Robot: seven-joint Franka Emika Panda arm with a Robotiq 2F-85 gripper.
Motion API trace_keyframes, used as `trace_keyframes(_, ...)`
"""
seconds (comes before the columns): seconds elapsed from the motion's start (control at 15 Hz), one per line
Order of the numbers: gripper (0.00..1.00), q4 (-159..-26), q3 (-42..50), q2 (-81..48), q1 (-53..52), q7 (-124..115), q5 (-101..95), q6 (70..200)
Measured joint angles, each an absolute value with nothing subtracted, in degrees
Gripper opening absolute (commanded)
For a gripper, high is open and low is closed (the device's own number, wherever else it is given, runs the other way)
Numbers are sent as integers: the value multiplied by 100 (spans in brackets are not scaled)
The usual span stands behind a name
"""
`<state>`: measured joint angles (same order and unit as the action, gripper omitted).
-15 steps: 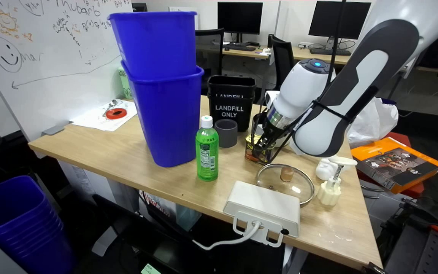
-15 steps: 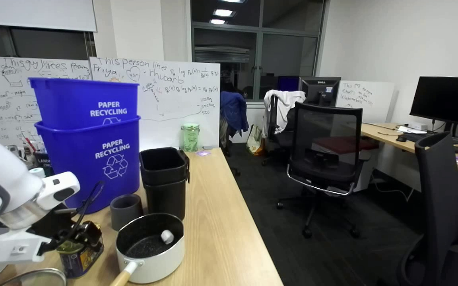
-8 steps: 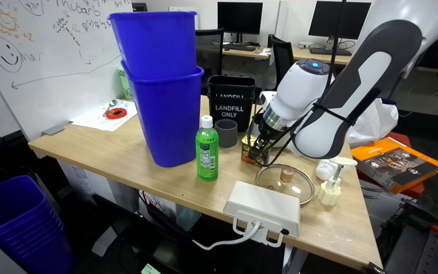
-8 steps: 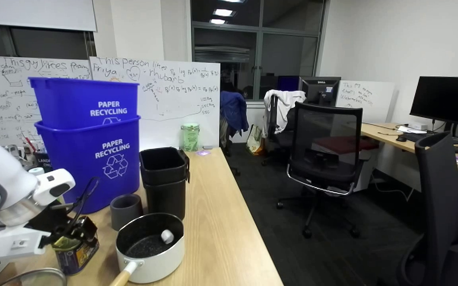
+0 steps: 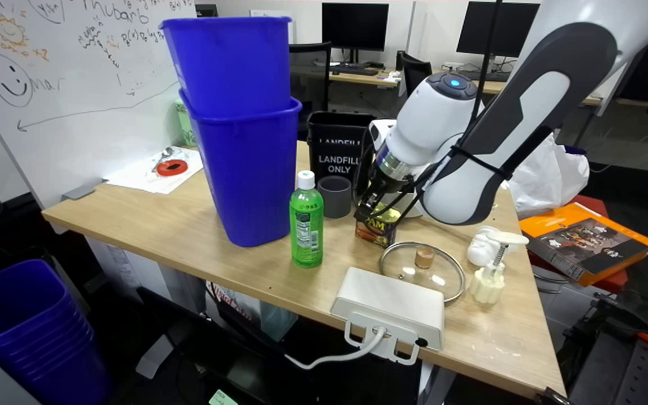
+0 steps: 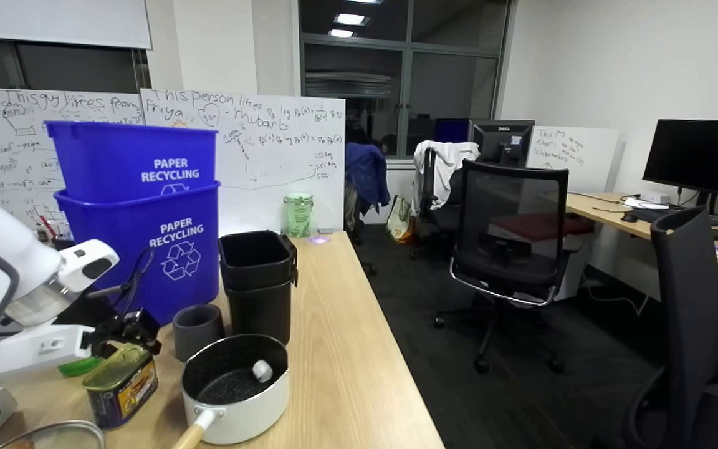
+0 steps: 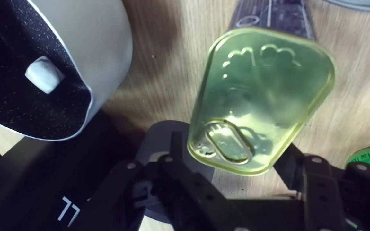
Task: Move the can to the right
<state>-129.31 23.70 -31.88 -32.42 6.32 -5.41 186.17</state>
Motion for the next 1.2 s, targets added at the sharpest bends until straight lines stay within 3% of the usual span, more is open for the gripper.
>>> trace_keyframes(0.93,45,-13138,2681,-3236,-3491,649,-670,18553)
trace_keyframes(1.0,93,-13156,2744,-3236,-3544,612,-670,18536)
trace_keyframes(1.2,100,-13183,2821,-3244,-3617,560,-670,18391)
